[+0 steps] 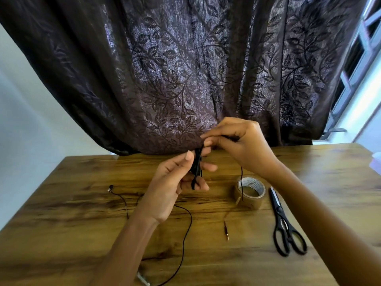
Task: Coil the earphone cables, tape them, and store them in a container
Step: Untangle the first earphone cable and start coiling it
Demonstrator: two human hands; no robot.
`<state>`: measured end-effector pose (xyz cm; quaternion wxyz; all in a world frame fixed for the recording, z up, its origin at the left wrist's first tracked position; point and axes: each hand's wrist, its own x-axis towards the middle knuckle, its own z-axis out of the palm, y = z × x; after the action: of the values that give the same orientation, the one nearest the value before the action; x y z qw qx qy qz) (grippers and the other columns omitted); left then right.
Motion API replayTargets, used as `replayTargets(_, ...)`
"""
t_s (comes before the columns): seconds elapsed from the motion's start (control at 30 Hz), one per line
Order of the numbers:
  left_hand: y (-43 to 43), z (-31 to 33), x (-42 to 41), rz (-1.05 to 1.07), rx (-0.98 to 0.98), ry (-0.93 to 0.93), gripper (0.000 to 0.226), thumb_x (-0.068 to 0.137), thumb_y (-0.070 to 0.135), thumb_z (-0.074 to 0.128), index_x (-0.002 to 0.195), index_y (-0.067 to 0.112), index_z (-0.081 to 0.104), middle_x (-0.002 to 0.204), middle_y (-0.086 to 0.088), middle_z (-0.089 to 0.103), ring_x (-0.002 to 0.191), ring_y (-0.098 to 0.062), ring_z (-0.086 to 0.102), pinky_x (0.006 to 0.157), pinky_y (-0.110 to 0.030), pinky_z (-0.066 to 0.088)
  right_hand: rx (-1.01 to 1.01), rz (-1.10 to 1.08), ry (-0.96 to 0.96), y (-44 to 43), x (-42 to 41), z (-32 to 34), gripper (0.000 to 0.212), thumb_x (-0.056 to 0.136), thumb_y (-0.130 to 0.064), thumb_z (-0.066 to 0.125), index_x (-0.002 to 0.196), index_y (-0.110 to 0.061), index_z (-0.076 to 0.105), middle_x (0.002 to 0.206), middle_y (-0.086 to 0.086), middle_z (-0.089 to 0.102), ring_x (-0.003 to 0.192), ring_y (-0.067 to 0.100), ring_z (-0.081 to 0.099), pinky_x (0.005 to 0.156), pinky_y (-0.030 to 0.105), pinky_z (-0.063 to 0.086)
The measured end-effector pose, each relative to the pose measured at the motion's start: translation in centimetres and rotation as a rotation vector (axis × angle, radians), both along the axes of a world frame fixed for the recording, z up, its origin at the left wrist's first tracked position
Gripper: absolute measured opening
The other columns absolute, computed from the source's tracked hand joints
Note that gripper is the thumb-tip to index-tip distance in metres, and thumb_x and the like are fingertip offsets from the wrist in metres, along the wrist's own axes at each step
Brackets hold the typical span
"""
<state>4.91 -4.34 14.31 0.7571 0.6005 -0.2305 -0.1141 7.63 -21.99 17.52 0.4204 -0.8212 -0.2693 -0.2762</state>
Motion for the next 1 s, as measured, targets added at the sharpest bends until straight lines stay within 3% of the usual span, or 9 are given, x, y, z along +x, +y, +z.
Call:
replayTargets(0.07,0.0,0.0,0.0,-0.015,-0.029,0.013,0.037,0.085,0.035,0.043,0.104,0.019,0.071,0.082,-0.003,0.072,0.054,-0.009,0.06,0.05,-0.016,0.047,0.063,-0.022,0.035,-0.2,0.5,-0.9,0.012,0.079,-0.014,0.067,0.088,-0.011,0.074,0.078,-0.013,0.064,0.076,0.004,0.061,0.071,0.013,0.045)
replayTargets(0.2,0.2,0.2,0.2,-0.055,-0.176,0.087,0.039,0.079,0.042,0.048,0.097,0.019,0.074,0.076,-0.002,0.071,0.05,-0.009,0.058,0.048,-0.015,0.047,0.246,-0.09,0.188,-0.5,1.0,-3.2,0.012,0.08,-0.011,0.069,0.089,-0.018,0.072,0.077,-0.008,0.068,0.069,0.008,0.062,0.069,0.025,0.05)
replayTargets(0.27,0.3,0.3,0.4,-0.066,-0.251,0.127,0.043,0.079,0.043,0.043,0.095,0.019,0.075,0.075,-0.001,0.071,0.05,-0.009,0.059,0.048,-0.014,0.049,0.24,-0.164,0.218,-0.3,0.8,-4.6,0.01,0.078,-0.015,0.071,0.087,-0.02,0.074,0.076,-0.008,0.068,0.069,0.007,0.063,0.069,0.021,0.049)
replayTargets(0.37,0.6,0.4,0.8,-0.059,-0.301,0.152,0.05,0.084,0.043,0.032,0.098,0.019,0.074,0.08,-0.001,0.072,0.055,-0.008,0.062,0.052,-0.014,0.051,0.103,-0.241,0.189,0.4,-0.3,-6.4,0.009,0.079,-0.017,0.072,0.087,-0.015,0.075,0.074,-0.009,0.066,0.069,0.0,0.059,0.065,0.009,0.041)
replayTargets(0.47,0.9,0.3,1.0,-0.036,-0.304,0.161,0.052,0.085,0.044,0.029,0.105,0.02,0.071,0.1,-0.002,0.072,0.069,-0.011,0.067,0.059,-0.016,0.053,-0.084,-0.265,0.103,1.4,-2.2,-7.6,0.017,0.083,-0.02,0.062,0.093,-0.013,0.074,0.08,-0.009,0.064,0.071,0.009,0.06,0.066,0.02,0.047)
replayTargets(0.53,1.1,0.1,1.2,-0.026,-0.298,0.157,0.053,0.087,0.045,0.027,0.116,0.02,0.064,0.114,-0.002,0.068,0.085,-0.014,0.069,0.067,-0.018,0.054,-0.219,-0.326,0.026,1.9,-3.3,-7.9,0.02,0.081,-0.016,0.06,0.097,-0.014,0.073,0.078,-0.006,0.06,0.065,0.015,0.06,0.053,0.028,0.051)
replayTargets(0.7,1.4,-0.3,1.6,0.003,-0.298,0.128,0.056,0.087,0.046,0.025,0.131,0.018,0.046,0.128,0.002,0.06,0.112,-0.02,0.061,0.082,-0.021,0.052,-0.492,-0.408,-0.181,2.2,-5.7,-7.2,0.035,0.065,0.002,0.079,0.096,-0.013,0.071,0.071,0.0,0.056,0.06,0.015,0.053,0.035,0.023,0.041)
replayTargets(0.83,1.1,-0.6,1.6,-0.007,-0.323,0.145,0.058,0.086,0.046,0.026,0.133,0.016,0.043,0.132,0.001,0.056,0.116,-0.023,0.058,0.089,-0.023,0.051,-0.618,-0.435,-0.314,2.3,-6.6,-5.9,0.014,0.077,-0.011,0.073,0.09,-0.016,0.072,0.072,-0.003,0.057,0.065,0.01,0.045,0.045,0.018,0.024)
replayTargets(1.0,0.9,-0.8,1.8,0.004,-0.25,0.132,0.06,0.083,0.054,0.037,0.131,0.018,0.043,0.14,-0.001,0.049,0.119,-0.024,0.056,0.095,-0.027,0.048,-0.627,-0.379,-0.271,1.9,-6.9,-3.9,0.009,0.073,-0.012,0.078,0.078,-0.016,0.072,0.072,-0.002,0.059,0.062,0.014,0.052,0.039,0.022,0.034)
